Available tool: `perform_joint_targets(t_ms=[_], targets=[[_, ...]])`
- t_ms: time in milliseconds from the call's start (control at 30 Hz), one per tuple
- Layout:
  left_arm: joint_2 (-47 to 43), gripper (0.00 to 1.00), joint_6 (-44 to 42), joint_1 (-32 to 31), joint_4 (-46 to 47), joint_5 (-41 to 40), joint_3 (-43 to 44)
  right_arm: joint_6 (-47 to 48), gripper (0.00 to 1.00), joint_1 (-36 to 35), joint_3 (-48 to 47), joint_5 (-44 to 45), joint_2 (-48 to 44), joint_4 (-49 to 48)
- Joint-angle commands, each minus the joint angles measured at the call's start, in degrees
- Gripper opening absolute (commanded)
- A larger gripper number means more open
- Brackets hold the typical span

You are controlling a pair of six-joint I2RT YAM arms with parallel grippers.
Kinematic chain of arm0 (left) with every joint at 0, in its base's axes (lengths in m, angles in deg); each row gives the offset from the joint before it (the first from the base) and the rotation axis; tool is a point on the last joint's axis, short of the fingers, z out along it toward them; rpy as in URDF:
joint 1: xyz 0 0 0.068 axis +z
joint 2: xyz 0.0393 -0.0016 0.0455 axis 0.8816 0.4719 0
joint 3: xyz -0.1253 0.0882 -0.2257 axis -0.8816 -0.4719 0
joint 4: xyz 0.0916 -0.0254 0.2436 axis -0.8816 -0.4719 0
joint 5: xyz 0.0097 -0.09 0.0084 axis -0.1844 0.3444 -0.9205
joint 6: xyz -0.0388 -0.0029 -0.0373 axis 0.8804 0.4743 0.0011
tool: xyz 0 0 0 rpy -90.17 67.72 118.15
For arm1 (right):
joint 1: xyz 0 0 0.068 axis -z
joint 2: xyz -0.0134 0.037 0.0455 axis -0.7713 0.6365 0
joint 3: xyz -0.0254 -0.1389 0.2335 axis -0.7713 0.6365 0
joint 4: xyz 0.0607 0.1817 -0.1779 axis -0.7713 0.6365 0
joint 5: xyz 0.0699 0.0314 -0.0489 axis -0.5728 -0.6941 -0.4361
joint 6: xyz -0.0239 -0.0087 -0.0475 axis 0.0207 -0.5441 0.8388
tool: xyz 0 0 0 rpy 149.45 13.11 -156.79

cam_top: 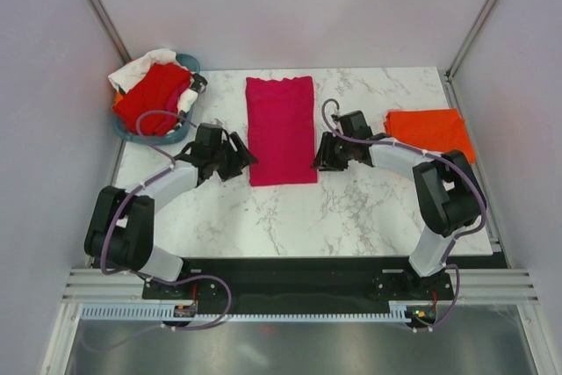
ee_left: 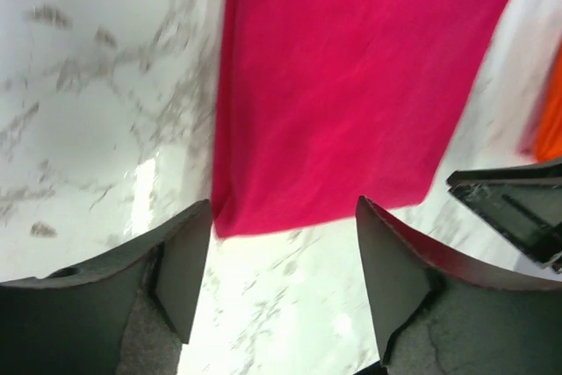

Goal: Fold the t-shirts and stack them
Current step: Fold the tshirt

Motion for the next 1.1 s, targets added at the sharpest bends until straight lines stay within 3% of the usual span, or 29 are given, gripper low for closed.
perform_joint_targets(t_ms=[0, 167, 500, 600, 733, 867, 900, 1067], targets=[[-2.9, 0.72, -7.0, -1.2, -0.8, 0.8, -4.0, 2.6, 0.42, -2.2, 4.3, 2.1, -3.2, -0.7], [-3.6, 0.61, -7.5, -1.4, 2.8, 3.6, -9.1, 2.7, 0.38, -3.1, 8.4, 2.3, -5.2, -3.5], [2.2, 0.59, -7.2, -1.5, 8.7, 6.3, -10.1, 2.6, 0.36, -3.3, 9.0, 1.5, -1.1, -6.3], [2.4, 0.53, -7.3, -1.5, 9.2, 6.7, -10.3, 2.5, 0.36, -3.4, 9.1, 1.3, -0.6, -7.0], [2.2, 0.49, -7.8, -1.5, 9.2, 6.3, -10.3, 2.7, 0.29, -3.6, 8.8, 0.7, 0.6, -7.6], [2.8, 0.47, -7.9, -1.5, 9.1, 6.2, -10.2, 3.1, 0.09, -3.6, 8.3, 0.5, 1.3, -7.6], [3.0, 0.46, -7.9, -1.5, 9.1, 6.1, -10.2, 3.2, 0.00, -3.5, 8.4, 0.4, 1.3, -7.6], [5.0, 0.42, -8.0, -1.5, 9.4, 5.8, -10.0, 3.1, 0.00, -3.6, 8.6, 1.0, 1.2, -7.8]])
